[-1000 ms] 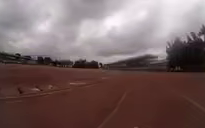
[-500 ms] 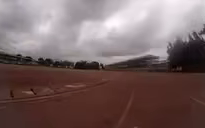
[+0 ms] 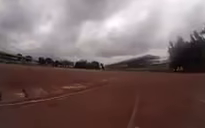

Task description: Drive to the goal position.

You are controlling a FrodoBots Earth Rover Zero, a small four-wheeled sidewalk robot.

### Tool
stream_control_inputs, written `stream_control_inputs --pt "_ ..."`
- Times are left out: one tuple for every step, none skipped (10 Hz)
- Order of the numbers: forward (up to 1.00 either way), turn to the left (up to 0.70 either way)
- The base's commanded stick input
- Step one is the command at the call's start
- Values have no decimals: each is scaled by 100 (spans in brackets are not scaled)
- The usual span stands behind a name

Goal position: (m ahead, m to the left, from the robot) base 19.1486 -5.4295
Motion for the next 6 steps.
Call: stream_control_inputs --pt "70 -35" --pt "70 -35" --pt "70 -35" --pt "70 -35" --pt "70 -35" --pt "70 -35"
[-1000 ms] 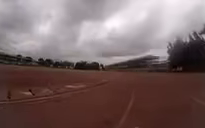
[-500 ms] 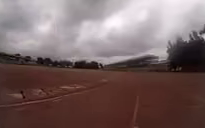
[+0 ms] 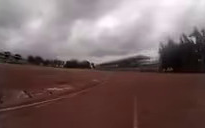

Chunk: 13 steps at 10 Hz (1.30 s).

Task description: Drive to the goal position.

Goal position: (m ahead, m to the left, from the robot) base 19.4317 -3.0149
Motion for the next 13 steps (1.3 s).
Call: stream_control_inputs --pt "70 -35" --pt "70 -35" --pt "70 -35" --pt "70 -35" --pt "70 -35" --pt "70 -35" --pt "70 -35" --pt "70 -35" --pt "70 -35" --pt "70 -35" --pt "70 -35" --pt "70 -35" --pt "70 -35"
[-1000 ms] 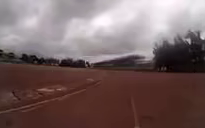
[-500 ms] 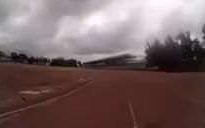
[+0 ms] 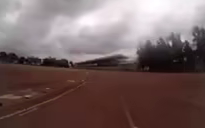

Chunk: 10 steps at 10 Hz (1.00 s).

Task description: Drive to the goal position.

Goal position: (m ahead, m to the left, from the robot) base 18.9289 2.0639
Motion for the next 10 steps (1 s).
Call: stream_control_inputs --pt "70 -35" --pt "70 -35" --pt "70 -35" --pt "70 -35" --pt "70 -35" --pt "70 -35" --pt "70 -35" --pt "70 -35" --pt "70 -35" --pt "70 -35"
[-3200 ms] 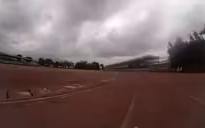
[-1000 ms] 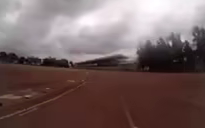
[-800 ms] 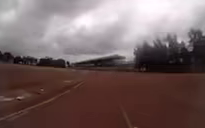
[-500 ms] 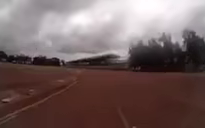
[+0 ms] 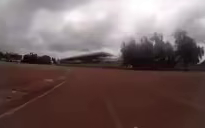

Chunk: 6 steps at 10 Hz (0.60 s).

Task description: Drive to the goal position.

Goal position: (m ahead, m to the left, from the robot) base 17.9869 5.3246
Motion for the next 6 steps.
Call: stream_control_inputs --pt "70 -35" --pt "70 -35" --pt "70 0" --pt "70 0" --pt "70 0" --pt "70 0"
